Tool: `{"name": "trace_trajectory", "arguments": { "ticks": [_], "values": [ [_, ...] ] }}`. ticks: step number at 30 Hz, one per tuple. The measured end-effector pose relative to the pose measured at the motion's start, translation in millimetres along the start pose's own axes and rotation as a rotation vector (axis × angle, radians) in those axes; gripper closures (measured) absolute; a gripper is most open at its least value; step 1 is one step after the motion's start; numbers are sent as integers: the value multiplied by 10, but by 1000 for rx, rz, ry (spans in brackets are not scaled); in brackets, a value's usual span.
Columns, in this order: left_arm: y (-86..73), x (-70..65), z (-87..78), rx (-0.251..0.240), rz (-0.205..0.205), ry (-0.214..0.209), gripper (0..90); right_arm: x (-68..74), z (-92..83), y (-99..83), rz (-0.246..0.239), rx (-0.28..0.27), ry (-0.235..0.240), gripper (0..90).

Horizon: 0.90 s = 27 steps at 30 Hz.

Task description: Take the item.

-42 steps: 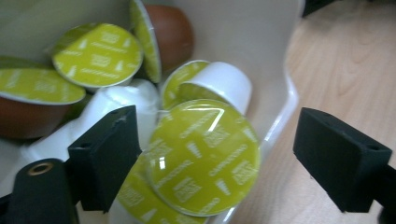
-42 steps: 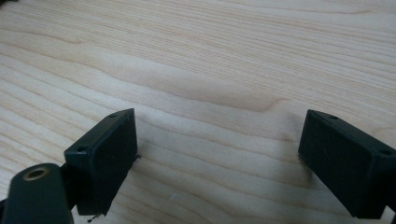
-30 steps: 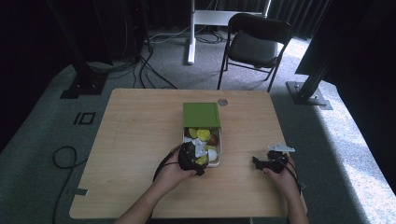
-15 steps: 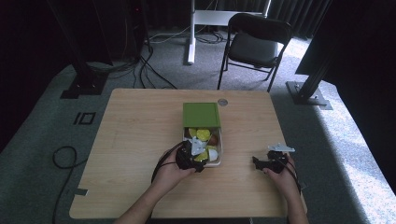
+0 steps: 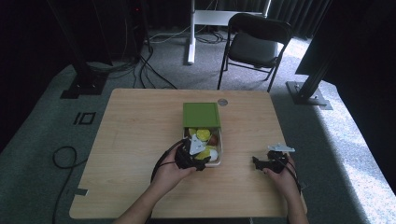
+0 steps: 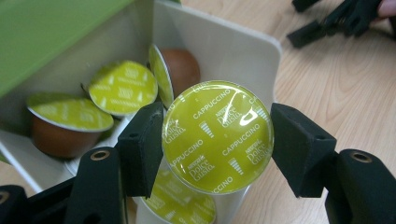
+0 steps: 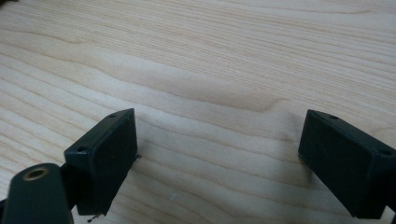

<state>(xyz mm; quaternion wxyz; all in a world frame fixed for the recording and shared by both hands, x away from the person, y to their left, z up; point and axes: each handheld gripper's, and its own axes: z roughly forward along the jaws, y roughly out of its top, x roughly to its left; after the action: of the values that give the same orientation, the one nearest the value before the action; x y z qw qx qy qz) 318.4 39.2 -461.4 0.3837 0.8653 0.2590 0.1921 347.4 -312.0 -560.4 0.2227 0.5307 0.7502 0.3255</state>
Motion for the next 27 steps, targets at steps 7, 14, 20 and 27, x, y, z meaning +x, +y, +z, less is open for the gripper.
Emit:
{"name": "trace_trajectory", "arguments": {
  "ticks": [7,14,20,27],
  "values": [
    [81,37,-152,-46,-14,-13,392,1,-1,0,1,1,0,114],
    [136,142,-327,-129,-54,-37,392,0,-1,0,0,1,0,114],
    [147,212,-486,-170,-61,25,392,0,-1,0,1,1,0,114],
    [116,334,-661,-203,-72,92,392,0,-2,0,0,2,0,114]
  ]
}}
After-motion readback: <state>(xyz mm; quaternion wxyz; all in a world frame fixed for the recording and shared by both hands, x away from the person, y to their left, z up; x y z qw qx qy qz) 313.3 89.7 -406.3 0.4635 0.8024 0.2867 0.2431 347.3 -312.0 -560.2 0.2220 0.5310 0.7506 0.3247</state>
